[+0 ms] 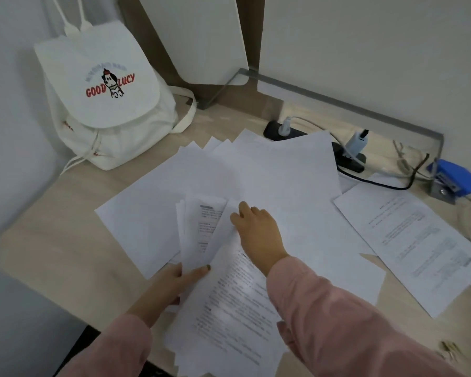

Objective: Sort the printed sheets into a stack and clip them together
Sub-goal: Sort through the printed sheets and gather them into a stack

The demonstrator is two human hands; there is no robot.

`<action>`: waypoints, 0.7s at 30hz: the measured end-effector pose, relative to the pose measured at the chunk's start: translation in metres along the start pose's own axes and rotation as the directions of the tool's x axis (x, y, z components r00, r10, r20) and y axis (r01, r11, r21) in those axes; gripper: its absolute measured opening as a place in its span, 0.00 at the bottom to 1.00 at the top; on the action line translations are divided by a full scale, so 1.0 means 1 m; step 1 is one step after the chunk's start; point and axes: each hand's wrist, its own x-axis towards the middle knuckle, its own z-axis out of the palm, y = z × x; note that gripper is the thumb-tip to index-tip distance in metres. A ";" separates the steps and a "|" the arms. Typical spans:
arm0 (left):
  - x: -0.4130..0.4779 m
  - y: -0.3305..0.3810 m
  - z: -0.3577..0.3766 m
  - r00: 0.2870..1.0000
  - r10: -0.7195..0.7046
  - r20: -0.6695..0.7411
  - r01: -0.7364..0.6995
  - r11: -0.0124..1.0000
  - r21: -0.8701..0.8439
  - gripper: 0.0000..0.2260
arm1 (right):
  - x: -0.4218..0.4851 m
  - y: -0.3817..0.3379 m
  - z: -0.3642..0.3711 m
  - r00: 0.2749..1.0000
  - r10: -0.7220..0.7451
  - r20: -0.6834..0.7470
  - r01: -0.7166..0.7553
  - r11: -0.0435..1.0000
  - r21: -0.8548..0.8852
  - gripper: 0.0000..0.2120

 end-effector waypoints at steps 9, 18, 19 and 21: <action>0.010 0.008 0.019 0.996 0.053 -0.071 -0.048 0.997 0.068 0.10 | -0.055 0.082 0.001 0.909 0.397 0.127 -0.414 0.824 0.387 0.20; 0.008 0.014 0.026 0.995 0.096 -0.037 -0.100 0.985 -0.142 0.09 | -0.168 0.187 0.012 0.479 0.784 0.395 -0.853 0.522 -0.002 0.29; 0.009 0.014 0.029 0.994 0.102 -0.050 -0.108 0.983 -0.147 0.10 | -0.171 0.187 0.014 0.466 0.785 0.409 -0.859 0.512 -0.002 0.27; 0.012 0.012 0.035 0.991 0.094 -0.093 -0.108 0.981 -0.162 0.10 | -0.172 0.186 0.017 0.467 0.786 0.406 -0.861 0.509 0.004 0.22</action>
